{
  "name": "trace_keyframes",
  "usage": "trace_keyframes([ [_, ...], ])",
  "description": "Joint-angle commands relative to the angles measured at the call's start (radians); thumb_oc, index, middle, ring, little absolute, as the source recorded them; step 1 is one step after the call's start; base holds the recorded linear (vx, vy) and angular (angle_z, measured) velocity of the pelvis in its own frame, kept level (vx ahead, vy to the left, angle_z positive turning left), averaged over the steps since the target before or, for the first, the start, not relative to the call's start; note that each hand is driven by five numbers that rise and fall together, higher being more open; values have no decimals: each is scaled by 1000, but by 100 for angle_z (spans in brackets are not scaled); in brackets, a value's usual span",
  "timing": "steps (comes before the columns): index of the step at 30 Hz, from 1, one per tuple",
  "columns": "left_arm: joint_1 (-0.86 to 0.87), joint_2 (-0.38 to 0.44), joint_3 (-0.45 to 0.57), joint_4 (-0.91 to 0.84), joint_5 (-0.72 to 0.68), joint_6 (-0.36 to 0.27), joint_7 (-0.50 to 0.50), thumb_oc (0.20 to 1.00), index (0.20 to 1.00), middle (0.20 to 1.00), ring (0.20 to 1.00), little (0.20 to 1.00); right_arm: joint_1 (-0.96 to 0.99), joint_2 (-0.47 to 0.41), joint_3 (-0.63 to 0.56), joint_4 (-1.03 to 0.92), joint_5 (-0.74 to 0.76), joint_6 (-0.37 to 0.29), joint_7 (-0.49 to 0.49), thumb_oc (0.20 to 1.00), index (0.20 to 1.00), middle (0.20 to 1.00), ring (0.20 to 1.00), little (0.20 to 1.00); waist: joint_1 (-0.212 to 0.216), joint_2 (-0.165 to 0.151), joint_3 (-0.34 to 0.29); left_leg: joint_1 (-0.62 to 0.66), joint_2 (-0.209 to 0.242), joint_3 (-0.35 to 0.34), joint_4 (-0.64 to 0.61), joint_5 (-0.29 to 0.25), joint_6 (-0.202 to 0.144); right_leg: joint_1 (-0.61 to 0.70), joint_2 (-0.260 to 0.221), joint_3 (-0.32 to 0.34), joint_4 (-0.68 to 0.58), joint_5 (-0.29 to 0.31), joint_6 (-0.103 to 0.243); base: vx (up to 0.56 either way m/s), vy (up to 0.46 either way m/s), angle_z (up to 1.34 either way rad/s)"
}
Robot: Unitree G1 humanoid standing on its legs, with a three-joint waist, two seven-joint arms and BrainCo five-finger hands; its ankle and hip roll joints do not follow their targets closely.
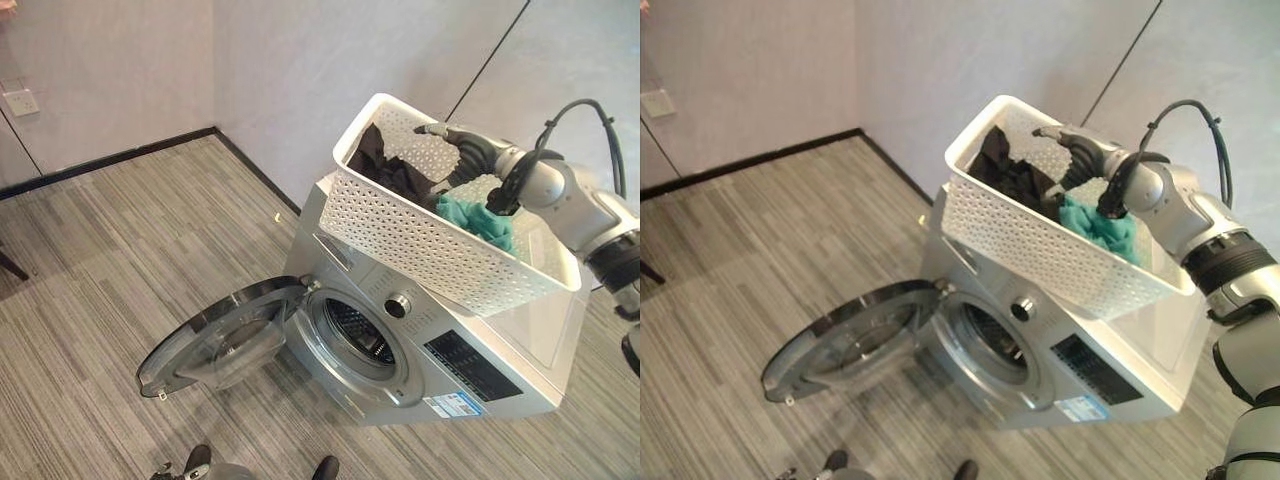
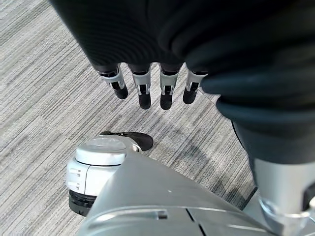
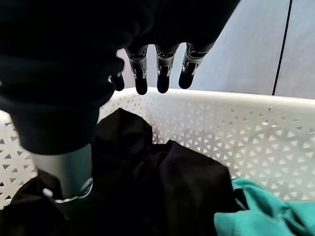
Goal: Grab the laundry basket,head to the washer,open it,put in the laundry and shut it.
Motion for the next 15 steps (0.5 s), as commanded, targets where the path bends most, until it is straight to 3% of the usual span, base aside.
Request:
trace_keyframes([
  [1,-42,8,-38,60,20,-11,-13,1000,1000,1000,1000,1000,-108,-39,23,57,15,4,-9,1000,1000,1000,1000,1000,53,2,52,15,13,39,-5,25,40,20,-46,1,7,-61,88,0,0,0],
  [9,-42,40,-1,54,-23,-10,-16,1000,1000,1000,1000,1000,-145,-13,83,141,-14,20,16,1000,1000,1000,1000,1000,84,-21,113,-80,26,-4,4,57,33,-31,-41,-27,2,-52,85,-13,-27,13],
  [15,-42,49,-11,27,-30,-12,-32,1000,1000,1000,1000,1000,-145,-44,158,142,-41,20,63,1000,1000,1000,1000,1000,104,-18,169,-143,49,-36,4,60,20,-68,-19,-36,2,-61,88,8,-51,13],
])
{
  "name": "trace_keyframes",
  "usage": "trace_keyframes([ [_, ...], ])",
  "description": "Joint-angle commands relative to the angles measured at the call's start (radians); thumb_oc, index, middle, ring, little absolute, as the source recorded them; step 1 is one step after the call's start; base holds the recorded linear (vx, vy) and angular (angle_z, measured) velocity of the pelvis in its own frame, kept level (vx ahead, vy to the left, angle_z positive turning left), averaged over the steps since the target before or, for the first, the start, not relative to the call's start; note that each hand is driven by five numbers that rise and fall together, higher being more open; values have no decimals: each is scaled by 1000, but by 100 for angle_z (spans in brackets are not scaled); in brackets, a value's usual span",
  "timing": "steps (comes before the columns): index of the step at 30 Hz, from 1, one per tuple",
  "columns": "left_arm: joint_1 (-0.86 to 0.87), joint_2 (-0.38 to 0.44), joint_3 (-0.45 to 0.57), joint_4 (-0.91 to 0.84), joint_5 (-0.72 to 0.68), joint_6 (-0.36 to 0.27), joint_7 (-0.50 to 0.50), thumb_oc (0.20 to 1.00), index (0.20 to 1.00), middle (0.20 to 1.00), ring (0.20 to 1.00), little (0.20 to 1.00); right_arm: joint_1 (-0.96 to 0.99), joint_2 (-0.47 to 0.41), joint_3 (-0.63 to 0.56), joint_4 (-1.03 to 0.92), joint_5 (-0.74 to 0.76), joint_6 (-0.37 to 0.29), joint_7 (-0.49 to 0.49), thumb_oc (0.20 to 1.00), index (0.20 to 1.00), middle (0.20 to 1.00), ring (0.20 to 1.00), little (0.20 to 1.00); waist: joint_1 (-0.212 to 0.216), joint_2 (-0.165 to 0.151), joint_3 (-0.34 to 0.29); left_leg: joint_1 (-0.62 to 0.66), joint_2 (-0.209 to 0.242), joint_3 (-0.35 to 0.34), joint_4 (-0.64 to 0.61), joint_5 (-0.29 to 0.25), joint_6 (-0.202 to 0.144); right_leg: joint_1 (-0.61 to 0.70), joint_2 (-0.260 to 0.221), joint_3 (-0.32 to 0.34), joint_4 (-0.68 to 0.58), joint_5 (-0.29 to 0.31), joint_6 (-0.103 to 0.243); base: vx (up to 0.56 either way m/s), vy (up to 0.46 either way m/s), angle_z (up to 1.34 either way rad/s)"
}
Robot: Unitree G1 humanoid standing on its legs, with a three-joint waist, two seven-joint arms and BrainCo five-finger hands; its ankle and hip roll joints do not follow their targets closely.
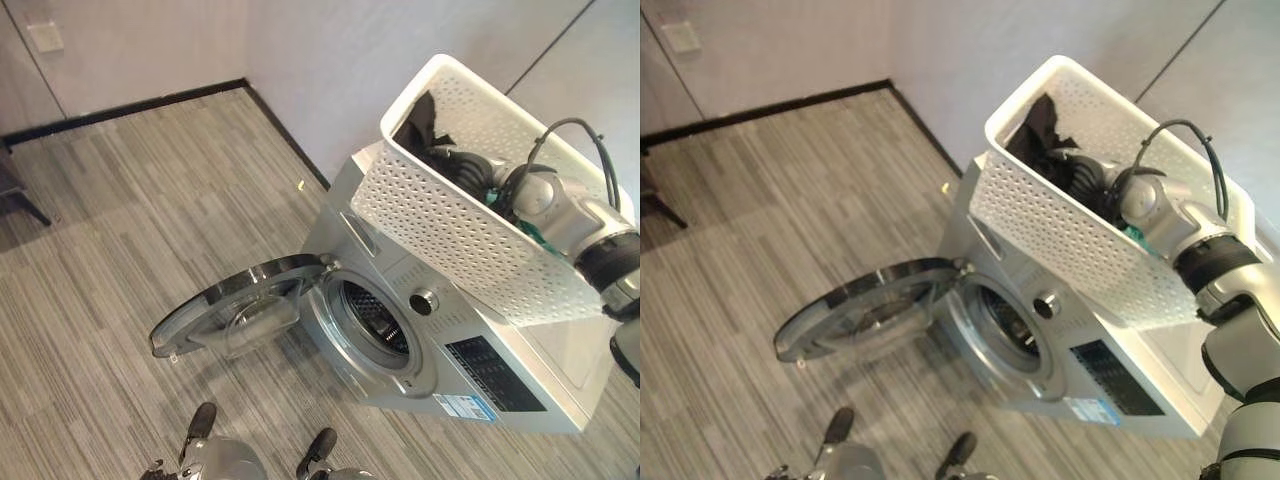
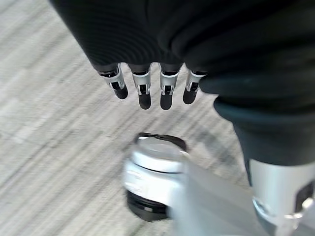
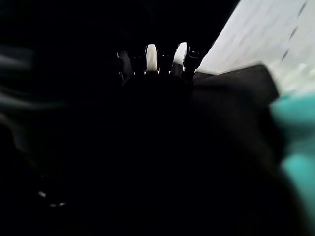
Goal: Grab the laundry basket,head to the washer,open it,put in the laundry and shut it.
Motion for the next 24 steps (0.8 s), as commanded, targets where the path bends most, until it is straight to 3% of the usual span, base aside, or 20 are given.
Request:
trace_keyframes([
  [1,-50,12,-43,19,-25,-4,-29,1000,1000,1000,1000,1000,-57,-63,90,29,-54,6,54,1000,1000,1000,1000,1000,57,3,100,9,23,40,-57,57,40,15,-43,17,3,-71,110,-19,-48,2],
  [10,-54,3,-62,7,-32,-8,-42,1000,1000,1000,1000,1000,0,-94,135,1,-34,29,141,1000,1000,1000,1000,1000,57,3,115,-24,28,35,-74,74,35,-12,-39,11,1,-73,110,9,-17,8],
  [11,-56,-1,-65,5,-36,-8,-42,1000,1000,1000,1000,1000,5,-94,133,-2,-29,29,139,482,482,482,482,482,56,4,116,-27,28,35,-74,74,36,-15,-39,12,1,-73,110,0,0,0],
  [12,-57,-4,-69,4,-38,-9,-41,1000,1000,1000,1000,1000,7,-96,130,-5,-25,29,136,200,200,200,200,200,55,7,115,-27,27,35,-74,74,36,-15,-39,11,1,-73,109,0,0,0],
  [14,-66,-9,-75,-1,-42,-8,-38,1000,1000,1000,1000,1000,10,-93,121,-3,-18,28,132,200,200,200,200,200,53,11,114,-26,26,35,-74,74,38,-17,-40,12,1,-73,109,0,0,0],
  [15,-67,-12,-82,-5,-40,-10,-36,1000,1000,1000,1000,1000,8,-99,123,-13,-17,28,132,253,253,253,253,253,51,13,112,-25,25,35,-75,73,38,-17,-41,12,1,-73,109,0,0,0],
  [16,-68,-13,-83,-8,-41,-11,-35,1000,1000,1000,1000,1000,5,-100,123,-17,-16,27,129,200,200,200,200,200,50,14,112,-24,24,34,-75,73,39,-16,-41,13,2,-73,109,0,0,0],
  [24,-77,-20,-87,-2,-34,-12,-12,1000,1000,1000,1000,1000,22,-91,0,9,-10,22,28,200,200,200,200,200,38,32,101,-4,14,40,-81,67,44,-4,-50,11,2,-71,110,-8,3,0],
])
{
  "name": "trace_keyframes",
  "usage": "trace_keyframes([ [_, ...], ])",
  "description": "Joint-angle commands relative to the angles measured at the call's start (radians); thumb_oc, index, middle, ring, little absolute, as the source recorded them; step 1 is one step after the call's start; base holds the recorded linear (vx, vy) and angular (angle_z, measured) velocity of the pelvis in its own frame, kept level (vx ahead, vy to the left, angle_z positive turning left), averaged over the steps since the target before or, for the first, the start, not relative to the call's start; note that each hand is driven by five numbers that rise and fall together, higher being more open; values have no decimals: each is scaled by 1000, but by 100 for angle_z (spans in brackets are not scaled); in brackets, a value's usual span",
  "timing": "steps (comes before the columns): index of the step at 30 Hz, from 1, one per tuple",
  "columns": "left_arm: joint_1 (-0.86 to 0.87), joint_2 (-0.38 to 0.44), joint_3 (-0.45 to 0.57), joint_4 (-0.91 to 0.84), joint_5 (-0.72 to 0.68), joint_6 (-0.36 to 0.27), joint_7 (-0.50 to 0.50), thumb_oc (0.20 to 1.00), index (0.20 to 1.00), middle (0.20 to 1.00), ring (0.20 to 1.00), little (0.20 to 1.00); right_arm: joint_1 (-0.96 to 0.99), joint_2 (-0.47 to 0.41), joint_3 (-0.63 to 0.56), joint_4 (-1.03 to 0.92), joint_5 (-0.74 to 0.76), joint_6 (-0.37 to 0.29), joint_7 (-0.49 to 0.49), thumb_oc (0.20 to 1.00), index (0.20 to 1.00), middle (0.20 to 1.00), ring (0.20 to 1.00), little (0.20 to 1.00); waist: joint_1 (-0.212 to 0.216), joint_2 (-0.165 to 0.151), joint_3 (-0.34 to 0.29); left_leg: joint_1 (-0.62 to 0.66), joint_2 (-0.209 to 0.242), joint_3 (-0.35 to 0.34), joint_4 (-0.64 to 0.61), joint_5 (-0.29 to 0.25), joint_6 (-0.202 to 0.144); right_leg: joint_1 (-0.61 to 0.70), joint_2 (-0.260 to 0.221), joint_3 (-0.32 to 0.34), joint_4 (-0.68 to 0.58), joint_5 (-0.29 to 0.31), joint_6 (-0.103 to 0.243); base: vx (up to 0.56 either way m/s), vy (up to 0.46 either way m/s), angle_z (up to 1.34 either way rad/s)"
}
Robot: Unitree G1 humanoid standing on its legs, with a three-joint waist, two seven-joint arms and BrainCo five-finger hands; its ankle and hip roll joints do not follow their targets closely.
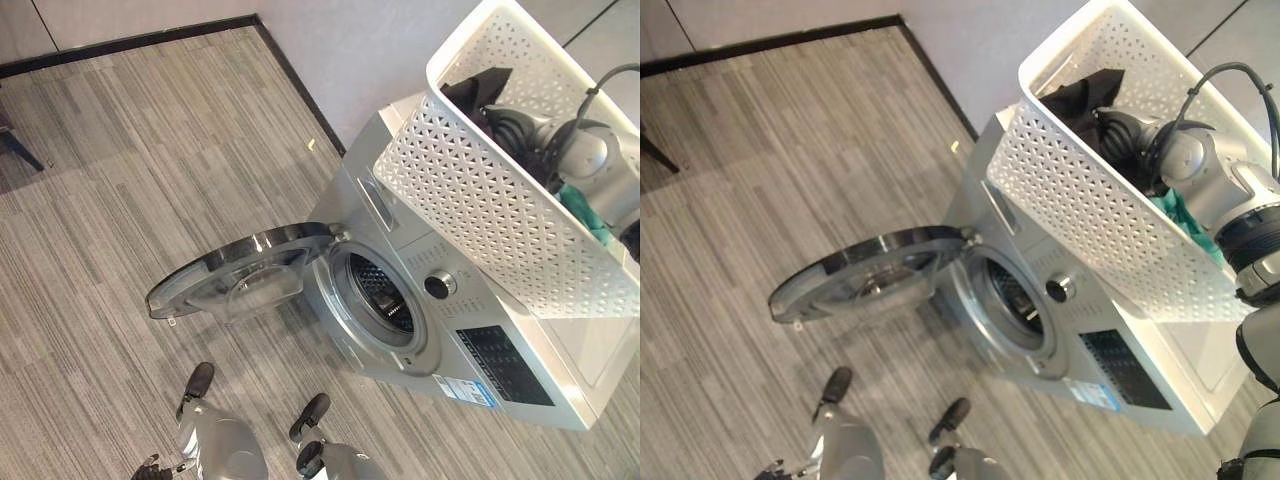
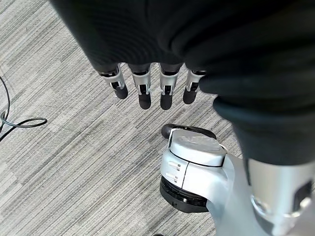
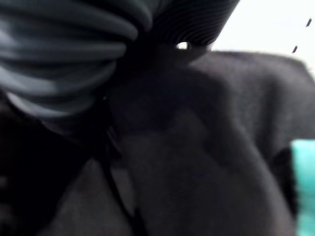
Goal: Grab the laundry basket,head to the washer,open it,put in the laundry and shut it.
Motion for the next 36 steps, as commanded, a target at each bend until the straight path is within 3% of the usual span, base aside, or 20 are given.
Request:
trace_keyframes([
  [1,-69,-24,-50,14,2,-3,19,1000,1000,1000,1000,1000,62,12,27,24,-10,15,-39,200,200,200,200,200,23,29,46,82,2,84,-87,37,67,53,-67,35,3,-69,129,0,0,0],
  [9,-61,-25,-35,46,6,2,37,1000,1000,1000,1000,1000,106,37,-179,-9,46,19,-159,200,200,200,200,200,5,46,20,120,-8,96,-86,16,75,74,-77,47,14,-78,126,-14,15,-1],
  [10,-59,-32,-37,51,5,2,42,1000,1000,1000,1000,1000,110,43,-254,-15,85,11,-211,200,200,200,200,200,-2,46,7,121,-29,96,-84,28,86,76,-97,37,17,-70,119,-41,84,-4],
  [20,-32,-74,-46,74,39,6,65,1000,1000,1000,1000,1000,204,12,-615,-263,205,-78,-433,200,200,200,200,200,-34,113,-113,243,-60,116,-81,-27,103,177,-127,47,39,-97,122,41,51,2],
  [30,-28,-105,-91,48,86,8,87,1000,1000,1000,1000,1000,266,43,-739,-328,137,-86,-563,200,200,200,200,200,-55,156,-179,315,-107,145,-78,-60,132,215,-169,71,58,-91,135,13,67,-7],
  [36,-33,-123,-87,50,102,13,97,1000,1000,1000,1000,1000,380,115,-826,-505,77,-98,-582,200,200,200,200,200,-73,171,-181,330,-131,154,-64,-79,152,213,-191,86,78,-86,140,-21,60,-5],
])
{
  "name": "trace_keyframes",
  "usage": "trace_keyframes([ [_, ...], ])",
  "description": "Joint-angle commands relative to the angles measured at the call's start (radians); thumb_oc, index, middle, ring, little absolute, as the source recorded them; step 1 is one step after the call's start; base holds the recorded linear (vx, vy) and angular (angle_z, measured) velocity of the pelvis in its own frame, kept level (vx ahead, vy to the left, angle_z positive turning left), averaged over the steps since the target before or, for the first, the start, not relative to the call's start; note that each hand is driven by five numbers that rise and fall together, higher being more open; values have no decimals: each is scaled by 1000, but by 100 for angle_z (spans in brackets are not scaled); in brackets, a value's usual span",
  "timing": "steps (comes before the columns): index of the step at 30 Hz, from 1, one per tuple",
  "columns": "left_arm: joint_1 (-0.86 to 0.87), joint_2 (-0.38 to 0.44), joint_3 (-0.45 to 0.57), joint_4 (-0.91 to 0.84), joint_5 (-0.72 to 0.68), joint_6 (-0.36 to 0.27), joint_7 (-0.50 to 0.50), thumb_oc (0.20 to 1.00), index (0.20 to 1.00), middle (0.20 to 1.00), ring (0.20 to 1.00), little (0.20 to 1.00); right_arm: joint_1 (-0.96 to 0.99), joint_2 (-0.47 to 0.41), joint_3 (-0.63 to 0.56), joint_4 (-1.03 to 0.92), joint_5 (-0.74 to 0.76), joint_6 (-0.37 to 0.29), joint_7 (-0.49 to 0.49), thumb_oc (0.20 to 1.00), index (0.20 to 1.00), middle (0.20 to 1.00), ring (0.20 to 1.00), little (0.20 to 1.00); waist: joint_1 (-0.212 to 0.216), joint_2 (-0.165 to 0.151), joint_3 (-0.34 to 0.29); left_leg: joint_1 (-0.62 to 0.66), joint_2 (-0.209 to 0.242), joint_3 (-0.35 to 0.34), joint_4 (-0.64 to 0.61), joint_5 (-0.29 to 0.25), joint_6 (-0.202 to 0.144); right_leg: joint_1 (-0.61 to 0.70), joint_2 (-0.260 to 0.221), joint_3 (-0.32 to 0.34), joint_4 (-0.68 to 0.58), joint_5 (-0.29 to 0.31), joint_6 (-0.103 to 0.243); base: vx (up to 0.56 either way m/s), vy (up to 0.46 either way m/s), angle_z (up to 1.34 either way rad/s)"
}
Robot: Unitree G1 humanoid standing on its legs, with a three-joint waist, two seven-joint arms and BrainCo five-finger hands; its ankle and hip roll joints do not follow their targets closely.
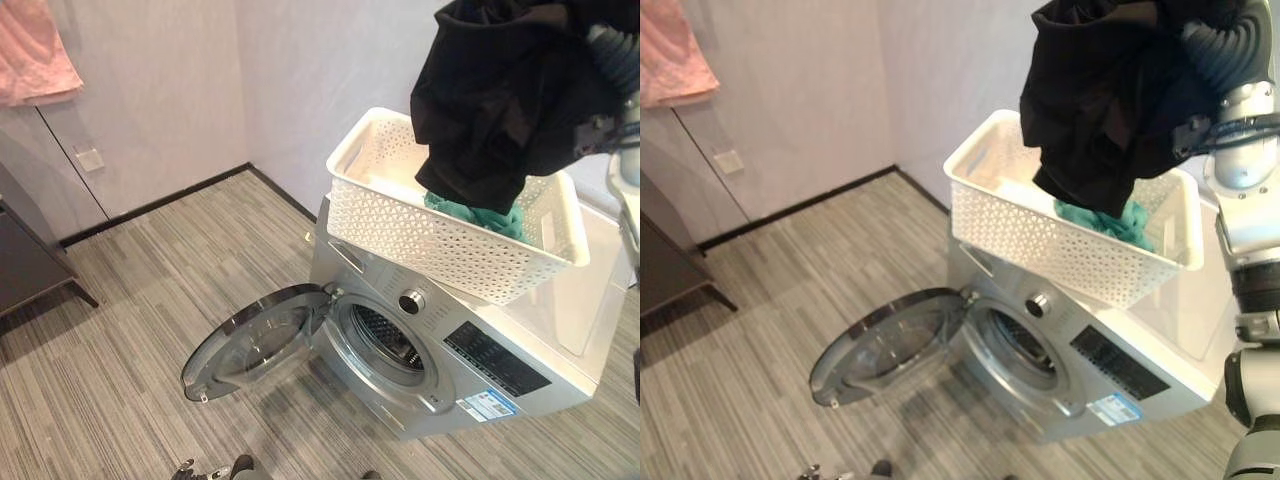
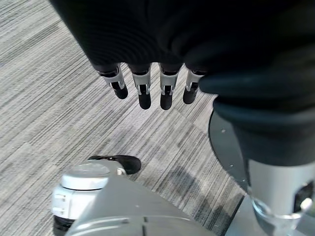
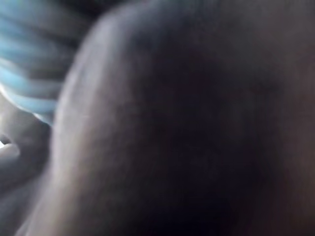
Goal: Grab the laundry basket,head to the washer,open it,put in the laundry and shut it.
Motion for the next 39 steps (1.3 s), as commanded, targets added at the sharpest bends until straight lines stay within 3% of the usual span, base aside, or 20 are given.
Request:
trace_keyframes([
  [1,-49,2,-50,75,47,0,19,1000,1000,1000,1000,1000,-10,29,-94,-143,-60,-51,-50,200,200,200,200,200,18,-8,10,64,-40,80,31,-91,90,20,-103,32,82,-80,91,-26,49,-3],
  [8,-58,3,-58,58,73,-1,21,1000,1000,1000,1000,1000,61,69,-180,-302,-102,-70,-76,200,200,200,200,200,2,-12,22,40,-89,105,153,-161,121,4,-151,71,99,-48,108,-87,131,-14],
  [10,-61,2,-69,50,85,-2,20,1000,1000,1000,1000,1000,90,79,-213,-345,-117,-69,-84,200,200,200,200,200,-7,-11,35,41,-121,118,170,-179,143,-27,-180,103,126,-11,121,-156,198,-15],
  [12,-69,-2,-87,51,109,-5,16,1000,1000,1000,1000,1000,125,94,-233,-388,-153,-62,-86,200,200,200,200,200,-22,-5,47,54,-164,128,167,-193,169,-67,-228,139,142,82,148,-195,238,-22],
  [14,-76,1,-103,44,131,-6,10,1000,1000,1000,1000,1000,141,97,-236,-411,-194,-50,-89,200,200,200,200,200,-32,-2,56,58,-194,139,170,-203,189,-97,-267,153,153,125,151,-202,206,-44],
  [18,-84,13,-121,40,160,4,5,1000,1000,1000,1000,1000,180,137,-239,-439,-201,-49,-76,200,200,200,200,200,-50,32,75,57,-190,165,216,-224,231,-95,-259,143,293,6,108,-222,100,-52],
  [20,-80,18,-107,43,152,6,7,1000,1000,1000,1000,1000,201,174,-218,-448,-192,-54,-57,200,200,200,200,200,-47,44,77,54,-182,187,220,-212,241,-104,-245,143,377,-15,100,-198,38,-54],
  [22,-69,22,-72,24,131,5,13,1000,1000,1000,1000,1000,237,240,-181,-486,-177,-66,-5,200,200,200,200,200,-26,54,60,48,-177,230,199,-189,247,-76,-220,83,419,-93,77,-142,-6,-50],
  [24,-62,27,-62,-2,126,0,19,1000,1000,1000,1000,1000,249,265,-168,-505,-178,-74,10,200,200,200,200,200,-14,56,50,55,-176,228,193,-199,244,-56,-203,83,438,-134,86,-56,-51,-57],
  [25,-61,50,-51,-114,124,-31,45,1000,1000,1000,1000,1000,274,292,-144,-550,-197,-97,35,200,200,200,200,200,12,56,43,42,-173,254,182,-177,245,-37,-174,62,479,-178,78,-79,-72,-74],
  [26,-52,54,-52,-125,125,-25,45,1000,1000,1000,1000,1000,281,296,-147,-555,-199,-96,36,200,200,200,200,200,15,52,41,44,-173,258,181,-177,244,-41,-175,67,484,-182,77,-121,-110,-81],
  [28,-43,94,-42,-302,116,-65,71,1000,1000,1000,1000,1000,294,303,-121,-580,-202,-121,46,200,200,200,200,200,42,48,33,29,-168,278,175,-158,235,-9,-150,49,470,-218,72,-81,-127,-56],
  [30,-12,199,-6,-686,91,-124,105,1000,1000,1000,1000,1000,270,297,-66,-601,-169,-141,71,200,200,200,200,200,99,28,36,-6,-151,286,178,-132,206,36,-118,37,410,-274,62,-136,-262,-45],
  [31,-2,202,-1,-700,90,-117,102,1000,1000,1000,1000,1000,269,299,-64,-599,-168,-141,72,200,200,200,200,200,98,26,34,-6,-149,287,178,-132,205,37,-116,38,407,-272,61,-183,-358,-42],
  [32,29,259,40,-912,92,-145,93,1000,1000,1000,1000,1000,223,293,-13,-591,-136,-140,94,200,200,200,200,200,129,23,36,-27,-129,301,185,-122,189,63,-97,24,318,-275,53,-126,-298,-35],
  [33,46,281,70,-1008,87,-151,81,1000,1000,1000,1000,1000,203,293,16,-590,-116,-140,110,200,200,200,200,200,140,25,34,-37,-113,307,189,-111,174,81,-83,17,271,-274,49,-151,-393,-31],
  [35,55,300,92,-1084,95,-146,68,1000,1000,1000,1000,1000,191,293,31,-587,-100,-134,123,200,200,200,200,200,141,26,32,-42,-96,305,185,-98,156,100,-59,12,225,-269,43,-52,-199,-7],
  [37,23,357,131,-1253,153,-143,36,1000,1000,1000,1000,1000,199,281,44,-594,-71,-118,162,200,200,200,200,200,140,31,26,-48,-63,287,156,-57,115,138,-19,-14,158,-275,30,-52,-270,13],
  [39,-5,363,140,-1342,104,-124,-15,1000,1000,1000,1000,1000,208,275,49,-595,-64,-99,187,200,200,200,200,200,140,35,29,-60,-47,266,147,-26,93,159,4,-34,130,-280,16,-63,-233,33],
])
